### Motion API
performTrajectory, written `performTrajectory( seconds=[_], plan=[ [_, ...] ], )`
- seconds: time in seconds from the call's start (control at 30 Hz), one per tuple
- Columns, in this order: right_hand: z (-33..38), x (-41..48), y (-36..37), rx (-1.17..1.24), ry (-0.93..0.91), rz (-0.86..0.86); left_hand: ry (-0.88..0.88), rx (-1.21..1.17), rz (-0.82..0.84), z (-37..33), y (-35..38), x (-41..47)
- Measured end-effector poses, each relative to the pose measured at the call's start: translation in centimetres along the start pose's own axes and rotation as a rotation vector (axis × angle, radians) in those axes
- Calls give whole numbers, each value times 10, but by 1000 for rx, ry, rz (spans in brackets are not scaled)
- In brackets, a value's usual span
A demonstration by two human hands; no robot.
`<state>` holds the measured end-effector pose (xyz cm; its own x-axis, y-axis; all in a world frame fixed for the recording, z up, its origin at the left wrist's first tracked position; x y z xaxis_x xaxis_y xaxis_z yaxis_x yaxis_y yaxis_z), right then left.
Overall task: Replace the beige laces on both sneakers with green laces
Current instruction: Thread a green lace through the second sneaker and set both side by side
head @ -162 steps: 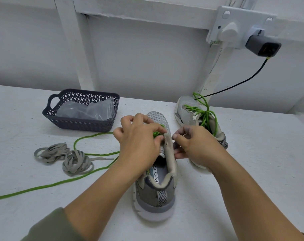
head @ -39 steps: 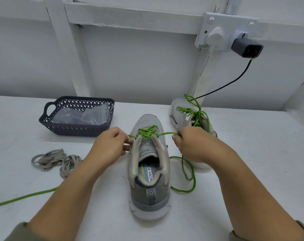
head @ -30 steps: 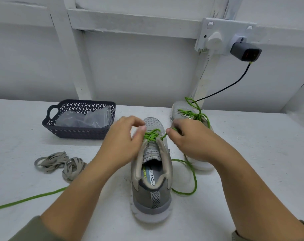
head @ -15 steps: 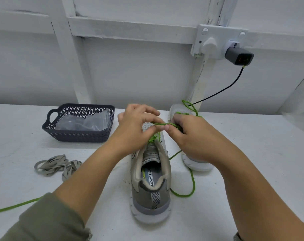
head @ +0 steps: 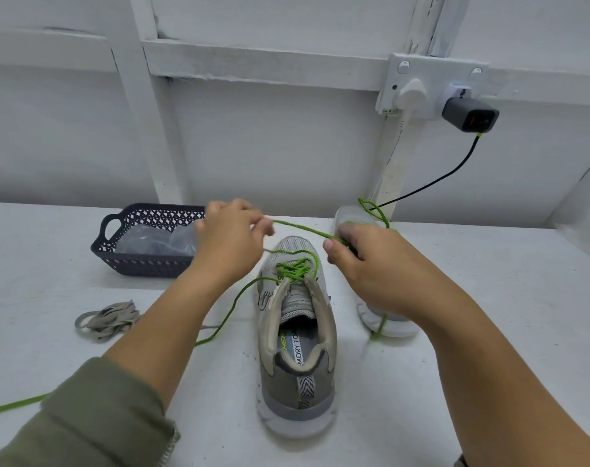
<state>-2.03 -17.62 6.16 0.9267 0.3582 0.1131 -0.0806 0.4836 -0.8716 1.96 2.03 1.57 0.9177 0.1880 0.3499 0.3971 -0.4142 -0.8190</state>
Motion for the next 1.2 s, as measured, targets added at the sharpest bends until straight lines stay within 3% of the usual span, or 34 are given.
performTrajectory(
  seconds=[0.07, 0.17, 0.23, 0.3, 0.4, 0.53, 0.67, 0.8, 0.9, 1.0, 1.1, 1.2],
  plan=[
    [1, -1, 0, -7, -8, 11, -59, 213, 38, 4, 3, -1],
    [3, 2, 4, -30, -22, 12, 343, 66, 68, -20, 4, -13],
    [3, 3, 5, -35, -33, 9, 438, -17, 32, -25, 6, -13],
    [2, 2, 4, -30, -51, -1, 293, 46, -36, -15, 7, -5],
    [1, 0, 1, 38, -116, -40, 56, 212, 43, 5, 15, 4],
    [5, -2, 0, 269, -252, -67, 65, 320, 47, 3, 20, 7],
    [9, -1, 12, 444, -441, 85, 77, 355, 58, -6, 24, 13],
    [5, 1, 20, 456, -417, 103, 72, 394, 64, 3, 29, 28],
    [-4, 5, 20, 269, -352, 75, 57, 335, 73, 9, 28, 31],
    [-12, 10, 16, 83, -355, -37, 25, 105, 110, 10, 13, 16],
    [-20, 13, 13, 46, -280, -148, -44, -91, 181, 8, -9, -17],
    [-19, 14, 19, -1, -194, -111, -96, -188, 318, 0, -18, -53]
  ],
)
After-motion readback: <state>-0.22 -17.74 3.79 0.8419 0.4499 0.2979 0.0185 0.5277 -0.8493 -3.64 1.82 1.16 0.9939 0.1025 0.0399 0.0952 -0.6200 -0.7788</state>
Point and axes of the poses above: each hand's wrist, its own x-axis towards the middle knuckle, its own y-axis out of the palm, z = x × y, the point moved 3 cm from there along x, towards the middle knuckle, and after that the axes turned 1 degree about x, right-handed, at the moved point
